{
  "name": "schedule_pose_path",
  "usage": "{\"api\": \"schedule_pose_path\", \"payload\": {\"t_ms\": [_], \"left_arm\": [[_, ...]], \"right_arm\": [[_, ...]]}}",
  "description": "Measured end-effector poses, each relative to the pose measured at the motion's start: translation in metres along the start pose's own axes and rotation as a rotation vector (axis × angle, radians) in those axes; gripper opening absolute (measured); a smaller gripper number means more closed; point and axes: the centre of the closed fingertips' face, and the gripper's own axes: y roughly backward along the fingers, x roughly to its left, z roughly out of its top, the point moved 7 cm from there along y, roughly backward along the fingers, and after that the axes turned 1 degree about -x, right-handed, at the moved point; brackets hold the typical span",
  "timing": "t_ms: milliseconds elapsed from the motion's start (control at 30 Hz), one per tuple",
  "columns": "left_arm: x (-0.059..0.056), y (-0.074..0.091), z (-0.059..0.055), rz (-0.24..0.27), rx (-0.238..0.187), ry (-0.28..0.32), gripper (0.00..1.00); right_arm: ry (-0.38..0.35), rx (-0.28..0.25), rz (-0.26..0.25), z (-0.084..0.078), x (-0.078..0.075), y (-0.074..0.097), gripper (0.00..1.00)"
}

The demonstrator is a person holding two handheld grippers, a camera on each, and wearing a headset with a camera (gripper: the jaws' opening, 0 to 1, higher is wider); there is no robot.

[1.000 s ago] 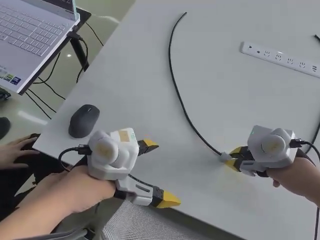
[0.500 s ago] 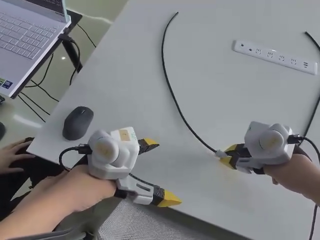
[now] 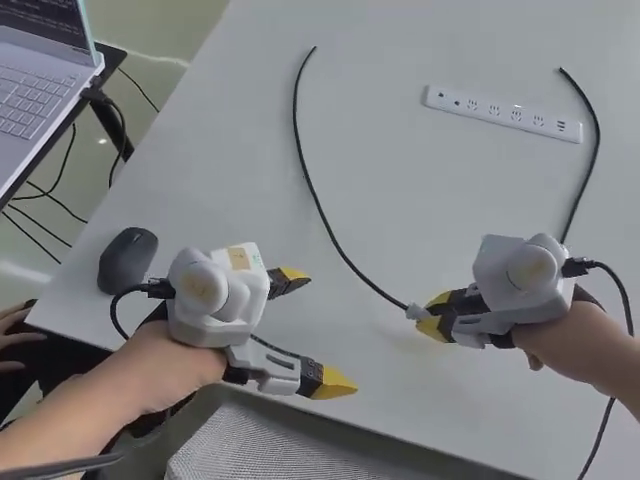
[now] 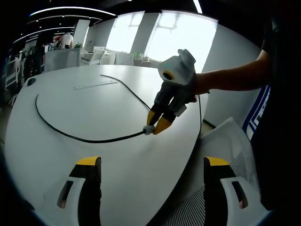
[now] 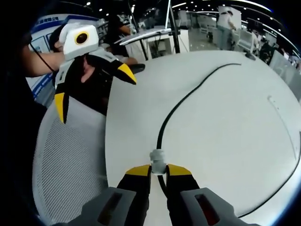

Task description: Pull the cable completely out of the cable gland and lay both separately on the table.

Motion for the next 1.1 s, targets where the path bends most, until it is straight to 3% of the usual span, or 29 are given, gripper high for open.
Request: {"api": "schedule_pose_path", "payload": {"t_ms": [200, 500, 767, 1100], "left_arm": [[-0.009, -0.008, 0.010, -0.012, -0.003, -0.025, 0.89], [-0.020, -0.012, 0.032, -0.005, -0.053, -0.037, 0.87], [-0.032, -0.018, 0.040, -0.015, -0.053, -0.061, 0.84], [-0.043, -0.030, 0.047, -0.045, -0.038, -0.090, 0.79]], "right_arm": [[-0.012, -0.007, 0.012, 0.000, 0.013, 0.015, 0.07], [-0.008, -0.029, 0.034, -0.001, 0.036, 0.031, 0.07], [0.019, -0.030, 0.052, -0.001, 0.047, 0.047, 0.07], [0.110, -0.024, 0.082, 0.013, 0.061, 0.056, 0.07]]}}
